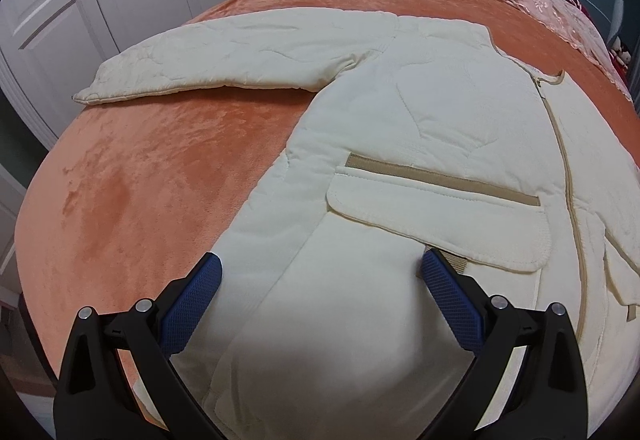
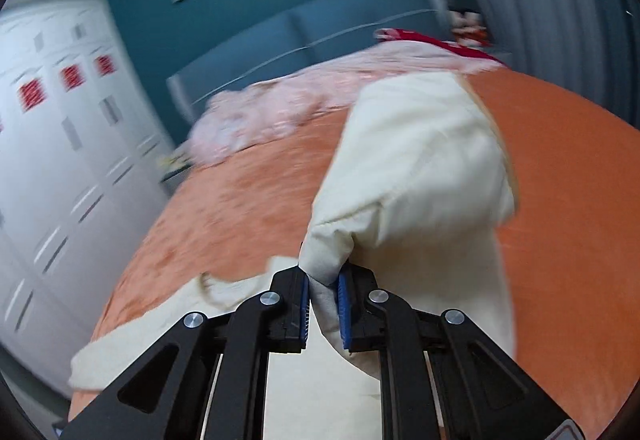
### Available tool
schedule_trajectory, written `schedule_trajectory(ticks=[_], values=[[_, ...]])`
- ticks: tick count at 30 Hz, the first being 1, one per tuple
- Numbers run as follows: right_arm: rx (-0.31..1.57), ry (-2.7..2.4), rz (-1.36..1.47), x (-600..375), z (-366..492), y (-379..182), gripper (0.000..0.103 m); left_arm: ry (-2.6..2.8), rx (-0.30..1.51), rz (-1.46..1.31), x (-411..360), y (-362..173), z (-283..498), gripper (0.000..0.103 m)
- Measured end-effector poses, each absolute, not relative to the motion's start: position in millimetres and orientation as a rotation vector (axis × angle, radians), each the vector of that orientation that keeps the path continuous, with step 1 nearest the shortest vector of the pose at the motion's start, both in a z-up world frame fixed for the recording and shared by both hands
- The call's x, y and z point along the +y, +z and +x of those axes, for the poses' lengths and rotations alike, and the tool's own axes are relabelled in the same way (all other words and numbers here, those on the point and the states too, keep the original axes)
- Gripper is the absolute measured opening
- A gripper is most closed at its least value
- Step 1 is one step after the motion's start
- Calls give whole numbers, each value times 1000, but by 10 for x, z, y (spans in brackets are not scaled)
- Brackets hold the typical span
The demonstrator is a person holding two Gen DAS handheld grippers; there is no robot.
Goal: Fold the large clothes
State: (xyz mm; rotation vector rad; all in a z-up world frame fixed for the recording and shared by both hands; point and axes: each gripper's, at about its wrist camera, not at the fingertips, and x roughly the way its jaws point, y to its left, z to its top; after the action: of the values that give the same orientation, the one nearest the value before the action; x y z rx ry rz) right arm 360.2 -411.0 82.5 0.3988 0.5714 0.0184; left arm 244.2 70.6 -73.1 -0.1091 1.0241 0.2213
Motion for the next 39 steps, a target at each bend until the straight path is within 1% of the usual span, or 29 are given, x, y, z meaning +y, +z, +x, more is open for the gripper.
schedule_trajectory(ticks=[2,4,7,9,11,16,19,22,23,24,25,26,27,28,29,31,32,33,34,35,37,38,39], values=[[610,207,312,-3242,3794,823,22,214,1025,-150,774,-708,2456,98],[642,331,216,-2540,3822,704,51,190,1018,-201,843,-646,2477,98],[617,372,125,-2006,3588,505,61,131,985,-274,909,-498,2558,98],[650,364,176,-2092,3438,341,64,72,967,-315,916,-419,2679,98],[707,313,264,-2378,3287,153,65,21,965,-361,894,-403,2857,98],[838,51,453,-3217,2791,-354,67,-63,1006,-527,731,-589,3393,98],[848,-31,598,-3639,2723,-532,67,-83,1029,-616,606,-756,3683,98],[842,-81,705,-3874,2751,-661,67,-71,1041,-624,476,-863,3882,97],[846,-88,746,-3939,2795,-725,67,-65,1035,-603,430,-859,3923,95],[855,-95,785,-4009,2850,-797,67,-64,1035,-572,378,-845,3975,79],[865,-114,818,-4039,2922,-860,66,-72,1040,-543,326,-830,4023,66],[868,-126,847,-4076,3008,-908,63,-76,1053,-516,270,-814,4074,37],[864,-133,851,-4093,3092,-905,39,-66,1061,-492,241,-795,4116,20],[867,-145,839,-4094,3160,-862,14,-67,1048,-477,223,-737,4137,14],[846,-145,829,-4115,3172,-769,12,-83,1018,-463,216,-640,4146,7],[715,-103,759,-4018,3099,-358,11,-117,914,-431,221,-328,4083,7],[663,-99,670,-3942,3037,-159,11,-117,864,-403,228,-190,4028,7],[628,-97,600,-3888,2999,-72,10,-116,824,-369,228,-95,3952,7],[628,-109,540,-3834,2985,-94,9,-107,808,-335,213,-85,3904,7],[693,-127,486,-3791,3041,-242,9,-92,820,-301,192,-161,3890,7],[833,-164,476,-3805,3107,-653,9,-58,906,-249,131,-505,3932,7],[874,-172,487,-3813,3102,-822,9,-43,948,-237,111,-688,3933,6],[876,-171,494,-3821,3074,-913,9,-31,964,-225,97,-811,3912,6]])
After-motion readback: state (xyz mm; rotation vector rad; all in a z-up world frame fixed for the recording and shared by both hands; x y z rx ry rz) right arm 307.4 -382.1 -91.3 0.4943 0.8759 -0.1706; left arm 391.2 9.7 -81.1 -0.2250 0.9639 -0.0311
